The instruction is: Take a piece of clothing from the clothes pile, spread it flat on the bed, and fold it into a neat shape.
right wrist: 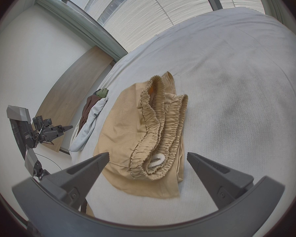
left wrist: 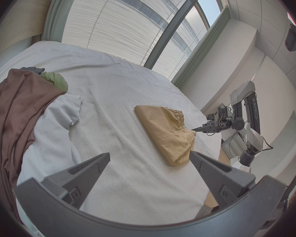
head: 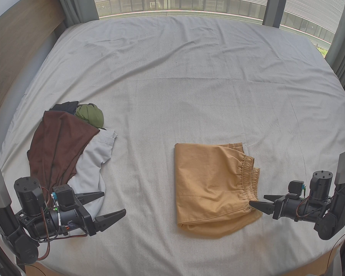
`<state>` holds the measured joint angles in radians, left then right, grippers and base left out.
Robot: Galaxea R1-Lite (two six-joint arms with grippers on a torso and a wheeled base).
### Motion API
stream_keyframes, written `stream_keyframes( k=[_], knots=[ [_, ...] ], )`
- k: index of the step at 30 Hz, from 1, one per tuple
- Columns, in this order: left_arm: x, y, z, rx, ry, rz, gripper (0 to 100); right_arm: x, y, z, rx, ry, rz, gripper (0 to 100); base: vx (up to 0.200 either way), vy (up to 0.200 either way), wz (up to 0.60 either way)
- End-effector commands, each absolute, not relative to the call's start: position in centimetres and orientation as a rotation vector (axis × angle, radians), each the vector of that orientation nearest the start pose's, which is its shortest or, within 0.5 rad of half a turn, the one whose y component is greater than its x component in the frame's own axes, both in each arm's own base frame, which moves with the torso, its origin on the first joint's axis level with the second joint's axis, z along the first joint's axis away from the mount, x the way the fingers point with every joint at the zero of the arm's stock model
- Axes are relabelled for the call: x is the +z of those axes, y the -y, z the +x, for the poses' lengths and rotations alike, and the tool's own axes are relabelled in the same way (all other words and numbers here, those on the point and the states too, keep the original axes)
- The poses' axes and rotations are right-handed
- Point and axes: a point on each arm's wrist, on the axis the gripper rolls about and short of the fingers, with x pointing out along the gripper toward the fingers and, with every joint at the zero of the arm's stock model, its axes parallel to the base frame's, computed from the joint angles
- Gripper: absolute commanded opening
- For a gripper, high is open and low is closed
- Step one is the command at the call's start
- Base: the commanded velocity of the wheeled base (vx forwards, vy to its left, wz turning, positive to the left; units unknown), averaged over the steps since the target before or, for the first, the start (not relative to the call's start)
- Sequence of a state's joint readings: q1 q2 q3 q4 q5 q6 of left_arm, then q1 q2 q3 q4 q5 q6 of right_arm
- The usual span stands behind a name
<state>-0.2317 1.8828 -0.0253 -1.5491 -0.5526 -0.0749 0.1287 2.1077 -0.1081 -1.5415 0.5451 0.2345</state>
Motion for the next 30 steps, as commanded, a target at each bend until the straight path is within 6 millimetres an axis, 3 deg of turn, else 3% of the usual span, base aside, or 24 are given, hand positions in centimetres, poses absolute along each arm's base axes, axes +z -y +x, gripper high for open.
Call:
stream_keyframes(
  k=[1,21,30],
  knots=[
    [6.5,5.8,20.1,-0.762,-0.350,-0.124,100,1.8,-4.2,23.4,0.602,-0.564,0.327,100,0.000,0.000,0.00],
    [6.6,5.8,19.9,-0.764,-0.347,-0.122,100,-0.8,-4.6,24.8,0.585,-0.685,0.503,100,0.000,0.000,0.00],
    [6.6,5.8,19.8,-0.778,-0.347,-0.124,100,-1.2,-5.8,25.5,0.616,-0.699,0.527,100,0.000,0.000,0.00]
  ],
)
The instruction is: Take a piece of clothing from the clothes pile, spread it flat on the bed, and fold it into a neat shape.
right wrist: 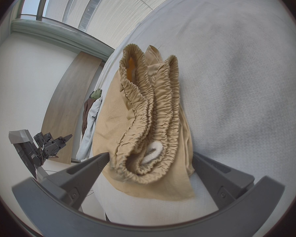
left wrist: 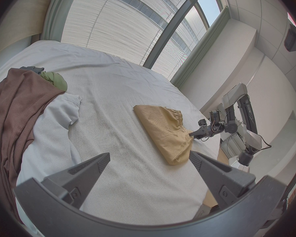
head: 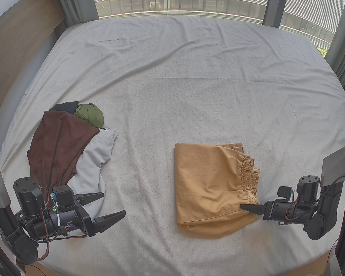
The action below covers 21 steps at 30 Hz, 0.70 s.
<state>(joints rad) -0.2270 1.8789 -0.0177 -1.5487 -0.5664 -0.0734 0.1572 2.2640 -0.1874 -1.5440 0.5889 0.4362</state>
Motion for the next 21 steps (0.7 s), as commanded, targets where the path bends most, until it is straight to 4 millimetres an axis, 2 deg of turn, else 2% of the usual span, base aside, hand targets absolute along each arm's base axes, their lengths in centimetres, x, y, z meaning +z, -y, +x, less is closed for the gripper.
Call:
stream_keyframes(
  k=[1,21],
  knots=[
    [6.6,5.8,19.8,-0.777,-0.349,-0.124,100,-1.2,-6.0,25.6,0.621,-0.698,0.532,100,0.000,0.000,0.00],
    [6.6,5.8,19.7,-0.777,-0.352,-0.125,100,-0.5,-7.5,26.6,0.661,-0.676,0.582,100,0.000,0.000,0.00]
  ],
)
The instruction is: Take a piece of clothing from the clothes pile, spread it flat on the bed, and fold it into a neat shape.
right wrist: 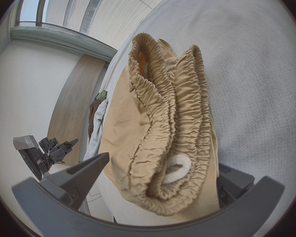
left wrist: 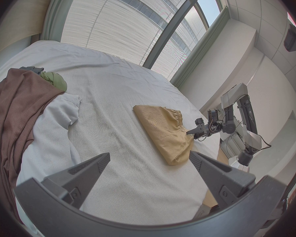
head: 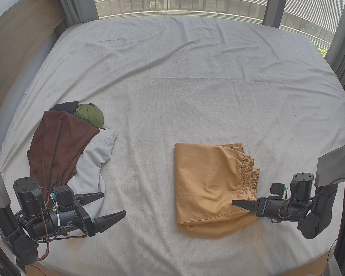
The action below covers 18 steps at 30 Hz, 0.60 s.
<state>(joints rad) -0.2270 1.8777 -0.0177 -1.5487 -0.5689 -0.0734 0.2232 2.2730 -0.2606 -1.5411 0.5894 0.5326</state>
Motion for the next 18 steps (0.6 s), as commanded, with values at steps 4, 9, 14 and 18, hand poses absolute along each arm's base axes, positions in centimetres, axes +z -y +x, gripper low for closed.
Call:
stream_keyframes(
  k=[4,9,14,18],
  knots=[
    [6.58,5.81,19.75,-0.777,-0.352,-0.125,100,-0.55,-7.70,26.47,0.669,-0.682,0.579,100,0.000,0.000,0.00],
    [6.65,5.82,19.81,-0.778,-0.347,-0.124,100,-0.52,-7.86,26.39,0.673,-0.684,0.577,0,0.000,0.000,0.00],
    [6.65,5.82,19.81,-0.778,-0.347,-0.124,100,-0.49,-7.97,26.32,0.677,-0.685,0.576,0,0.000,0.000,0.00],
    [6.68,5.80,19.88,-0.776,-0.344,-0.124,100,-0.33,-8.33,26.03,0.693,-0.689,0.571,0,0.000,0.000,0.00]
  ],
)
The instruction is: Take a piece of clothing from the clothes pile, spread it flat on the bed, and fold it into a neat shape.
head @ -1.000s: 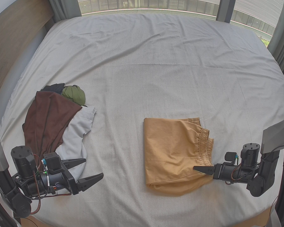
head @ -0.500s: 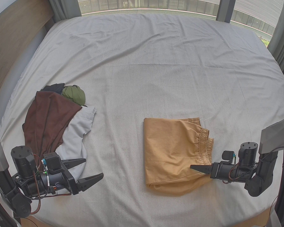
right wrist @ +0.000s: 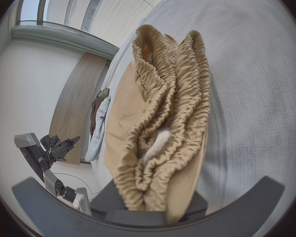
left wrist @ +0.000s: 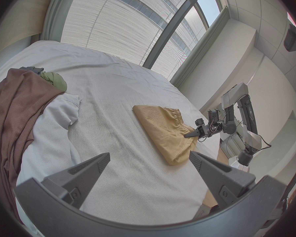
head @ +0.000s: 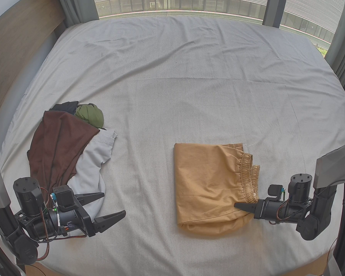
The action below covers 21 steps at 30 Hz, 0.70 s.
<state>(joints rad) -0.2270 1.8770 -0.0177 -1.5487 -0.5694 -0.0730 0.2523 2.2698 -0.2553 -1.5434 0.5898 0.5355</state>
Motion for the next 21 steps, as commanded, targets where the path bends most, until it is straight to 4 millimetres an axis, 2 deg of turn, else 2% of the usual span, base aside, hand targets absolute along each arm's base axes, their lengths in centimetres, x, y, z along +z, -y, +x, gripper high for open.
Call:
stream_keyframes(
  k=[1,13,21],
  knots=[
    [6.7,5.8,19.9,-0.776,-0.344,-0.124,100,-0.1,-8.4,26.0,0.700,-0.683,0.569,0,0.000,0.000,0.00],
    [6.7,5.8,20.0,-0.776,-0.342,-0.124,100,4.0,-9.8,24.7,0.801,-0.579,0.562,0,0.000,0.000,0.00],
    [6.6,5.7,20.0,-0.770,-0.345,-0.125,100,5.7,-10.8,24.1,0.863,-0.530,0.553,0,0.000,0.000,0.00]
  ],
)
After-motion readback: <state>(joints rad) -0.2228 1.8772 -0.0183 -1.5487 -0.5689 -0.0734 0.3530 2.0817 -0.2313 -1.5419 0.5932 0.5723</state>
